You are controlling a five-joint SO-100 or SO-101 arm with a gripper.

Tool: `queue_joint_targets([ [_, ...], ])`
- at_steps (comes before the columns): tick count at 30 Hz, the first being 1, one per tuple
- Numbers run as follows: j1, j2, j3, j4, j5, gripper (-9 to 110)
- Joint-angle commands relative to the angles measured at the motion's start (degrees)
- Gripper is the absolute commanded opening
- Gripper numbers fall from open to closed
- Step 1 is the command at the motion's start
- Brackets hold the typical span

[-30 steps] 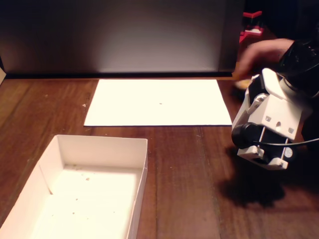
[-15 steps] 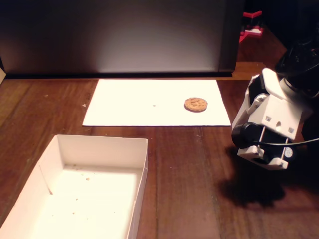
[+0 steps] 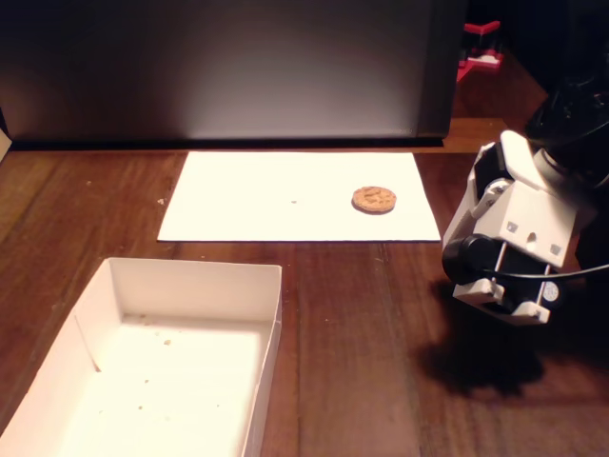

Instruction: Grasp a mini cookies block and put it in the white box.

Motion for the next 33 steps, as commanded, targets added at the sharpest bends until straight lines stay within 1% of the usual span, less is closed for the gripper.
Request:
queue_joint_targets([
  [1, -0.3, 4.0, -1.1, 1.1, -0.4, 0],
  [30, -0.3, 4.0, -1.0, 0.5, 0.0, 0],
  [33, -0.3, 4.0, 0.0, -3.9, -4.8, 0],
])
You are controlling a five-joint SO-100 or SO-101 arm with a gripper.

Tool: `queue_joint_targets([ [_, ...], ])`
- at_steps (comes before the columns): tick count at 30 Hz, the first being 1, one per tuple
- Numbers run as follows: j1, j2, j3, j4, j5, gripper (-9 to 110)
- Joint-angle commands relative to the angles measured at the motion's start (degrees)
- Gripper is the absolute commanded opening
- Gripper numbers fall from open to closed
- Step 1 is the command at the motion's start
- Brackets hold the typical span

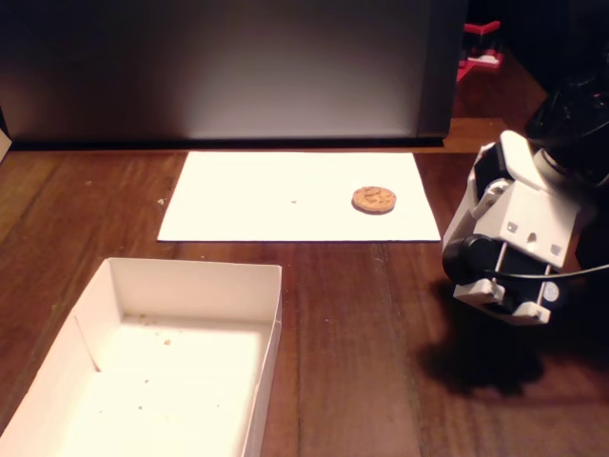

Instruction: Grasp a mini cookies block and put it in the white box.

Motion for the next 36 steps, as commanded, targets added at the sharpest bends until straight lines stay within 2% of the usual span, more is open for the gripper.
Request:
queue_joint_targets([
  [1, -0.3, 4.0, 0.7, -5.6, -6.4, 0],
  [3, -0.2, 4.0, 2.5, -11.2, -12.0, 0],
  [5, 0.0, 4.0, 3.1, -13.4, -12.9, 0],
  [16, -1.9, 2.0, -9.8, -16.1, -13.4, 1],
  [25, 2.7, -27.1, -39.4, -14.8, -7.6, 4],
  [36, 13.6, -54.0, -62.2, -6.2, -0.6, 7],
])
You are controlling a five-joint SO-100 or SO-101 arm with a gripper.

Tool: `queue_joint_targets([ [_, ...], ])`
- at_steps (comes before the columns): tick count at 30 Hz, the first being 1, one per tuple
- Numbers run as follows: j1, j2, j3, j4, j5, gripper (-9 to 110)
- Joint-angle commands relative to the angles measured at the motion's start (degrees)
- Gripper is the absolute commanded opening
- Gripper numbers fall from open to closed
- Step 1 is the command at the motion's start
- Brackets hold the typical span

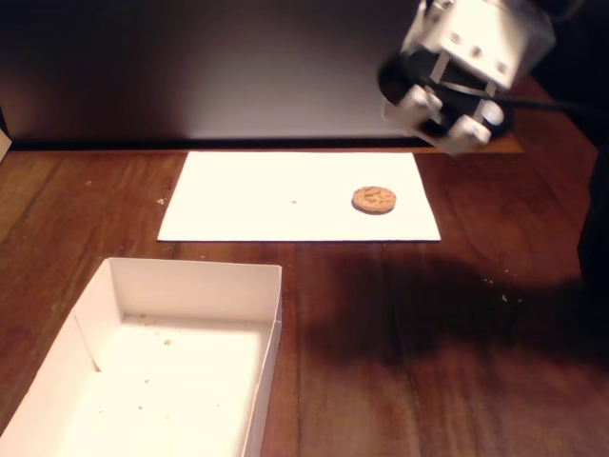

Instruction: Grasp a mini cookies block and put it in the white box.

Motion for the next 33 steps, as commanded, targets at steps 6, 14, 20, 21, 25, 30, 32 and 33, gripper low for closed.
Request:
queue_joint_targets([
  [6, 8.6, -17.4, -16.0, 4.0, 7.7, 7],
  [14, 14.3, -30.8, -23.6, 8.9, 12.0, 8],
  [20, 15.1, -36.2, -28.0, 9.7, 13.3, 9],
  [21, 15.3, -37.2, -28.7, 9.7, 13.5, 9],
  [25, 16.3, -40.5, -30.8, 9.8, 14.2, 14],
  [30, 16.2, -41.4, -30.8, 8.1, 13.2, 21],
  [32, 16.0, -41.8, -30.8, 7.6, 12.9, 24],
  [33, 15.8, -42.2, -30.8, 7.6, 12.9, 25],
])
